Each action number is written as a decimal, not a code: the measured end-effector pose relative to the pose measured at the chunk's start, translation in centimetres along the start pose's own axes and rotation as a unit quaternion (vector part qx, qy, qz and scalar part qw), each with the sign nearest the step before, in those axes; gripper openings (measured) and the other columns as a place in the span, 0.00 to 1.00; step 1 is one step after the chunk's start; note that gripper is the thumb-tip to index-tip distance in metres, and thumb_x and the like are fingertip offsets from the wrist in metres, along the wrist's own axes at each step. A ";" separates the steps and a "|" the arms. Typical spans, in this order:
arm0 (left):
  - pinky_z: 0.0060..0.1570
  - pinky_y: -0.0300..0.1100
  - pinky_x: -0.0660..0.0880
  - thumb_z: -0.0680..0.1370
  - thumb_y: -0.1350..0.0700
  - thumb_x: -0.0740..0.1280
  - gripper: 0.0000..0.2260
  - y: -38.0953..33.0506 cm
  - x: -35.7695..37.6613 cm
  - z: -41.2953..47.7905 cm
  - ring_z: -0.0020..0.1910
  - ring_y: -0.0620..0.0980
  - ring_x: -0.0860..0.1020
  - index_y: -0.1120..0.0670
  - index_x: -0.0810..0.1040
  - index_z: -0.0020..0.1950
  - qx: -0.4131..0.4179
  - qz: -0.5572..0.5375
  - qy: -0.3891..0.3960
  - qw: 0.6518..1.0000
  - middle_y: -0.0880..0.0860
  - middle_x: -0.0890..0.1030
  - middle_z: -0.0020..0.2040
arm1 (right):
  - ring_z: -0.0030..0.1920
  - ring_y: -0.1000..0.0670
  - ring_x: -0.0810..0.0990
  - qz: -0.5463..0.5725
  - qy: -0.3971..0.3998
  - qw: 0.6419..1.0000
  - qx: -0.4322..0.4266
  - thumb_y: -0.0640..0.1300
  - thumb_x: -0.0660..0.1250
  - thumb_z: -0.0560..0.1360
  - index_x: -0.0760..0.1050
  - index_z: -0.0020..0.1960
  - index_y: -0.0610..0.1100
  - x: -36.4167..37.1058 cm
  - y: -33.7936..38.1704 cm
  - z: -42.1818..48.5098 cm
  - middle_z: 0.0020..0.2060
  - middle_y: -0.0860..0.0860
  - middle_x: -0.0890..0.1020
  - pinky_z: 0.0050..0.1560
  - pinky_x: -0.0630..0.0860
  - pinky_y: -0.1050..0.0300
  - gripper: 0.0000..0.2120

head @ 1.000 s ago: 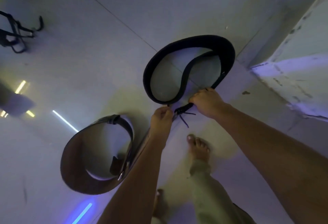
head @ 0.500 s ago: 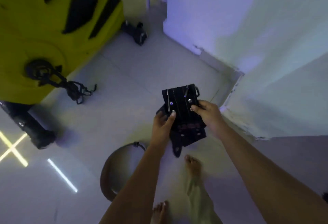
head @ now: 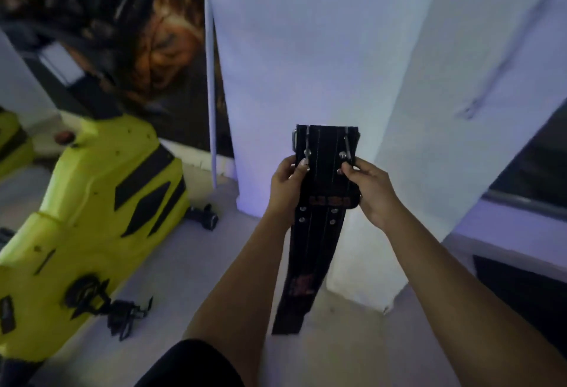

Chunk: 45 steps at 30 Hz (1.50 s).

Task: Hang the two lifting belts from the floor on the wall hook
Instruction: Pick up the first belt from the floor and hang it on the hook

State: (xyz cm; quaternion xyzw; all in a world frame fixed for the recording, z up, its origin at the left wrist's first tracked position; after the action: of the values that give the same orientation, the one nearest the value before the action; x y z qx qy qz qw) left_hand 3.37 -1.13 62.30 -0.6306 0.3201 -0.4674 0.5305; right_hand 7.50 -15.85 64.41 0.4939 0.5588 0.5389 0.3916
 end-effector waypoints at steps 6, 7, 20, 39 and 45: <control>0.49 0.49 0.78 0.78 0.57 0.63 0.06 -11.7 10.5 -0.1 0.46 0.54 0.80 0.49 0.79 0.48 0.113 -0.007 0.099 0.989 0.59 0.78 0.49 | 0.49 0.49 0.79 -0.005 -0.061 0.994 -0.086 0.50 0.66 0.75 0.75 0.61 0.48 -5.3 13.3 -3.1 0.51 0.50 0.80 0.50 0.75 0.48 0.15; 0.51 0.50 0.78 0.78 0.57 0.63 0.06 -13.3 12.3 -0.3 0.47 0.55 0.80 0.49 0.79 0.48 0.128 -0.013 0.115 0.985 0.59 0.79 0.49 | 0.50 0.49 0.78 -0.017 -0.078 0.992 -0.096 0.52 0.67 0.74 0.73 0.61 0.49 -6.2 14.8 -3.7 0.51 0.52 0.79 0.52 0.73 0.47 0.17; 0.53 0.46 0.78 0.78 0.46 0.61 0.18 -22.2 28.4 -1.8 0.51 0.52 0.82 0.59 0.76 0.58 0.166 -0.046 0.262 0.950 0.56 0.83 0.53 | 0.42 0.48 0.80 0.095 -0.213 0.930 -0.285 0.41 0.69 0.72 0.78 0.43 0.47 -16.6 29.8 -7.9 0.39 0.50 0.82 0.35 0.75 0.57 0.02; 0.48 0.41 0.79 0.79 0.50 0.62 0.13 -24.7 31.9 -3.0 0.51 0.52 0.82 0.57 0.77 0.57 0.242 -0.001 0.292 0.925 0.54 0.83 0.51 | 0.48 0.46 0.79 0.151 -0.209 0.916 -0.308 0.43 0.73 0.69 0.77 0.41 0.49 -18.5 34.4 -8.7 0.41 0.52 0.81 0.49 0.79 0.47 0.05; 0.52 0.45 0.79 0.79 0.50 0.61 0.14 -19.0 30.4 -3.0 0.52 0.53 0.82 0.57 0.77 0.58 0.167 0.041 0.319 0.932 0.56 0.83 0.53 | 0.50 0.47 0.78 0.153 -0.210 0.917 -0.302 0.45 0.74 0.69 0.76 0.42 0.49 -18.2 36.8 -9.6 0.44 0.52 0.81 0.56 0.77 0.42 0.06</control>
State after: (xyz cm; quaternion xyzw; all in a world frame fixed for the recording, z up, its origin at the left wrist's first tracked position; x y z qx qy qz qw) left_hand 9.76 -25.14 88.25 -0.3368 0.4157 -0.6683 0.5168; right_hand 6.67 -38.14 100.14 0.5334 0.1920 0.6193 0.5432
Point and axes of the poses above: each hand's wrist, its own z-axis towards the middle knuckle, its own x-axis out of the palm, y = z × x, the point moved 4 cm from there along z, towards the middle knuckle
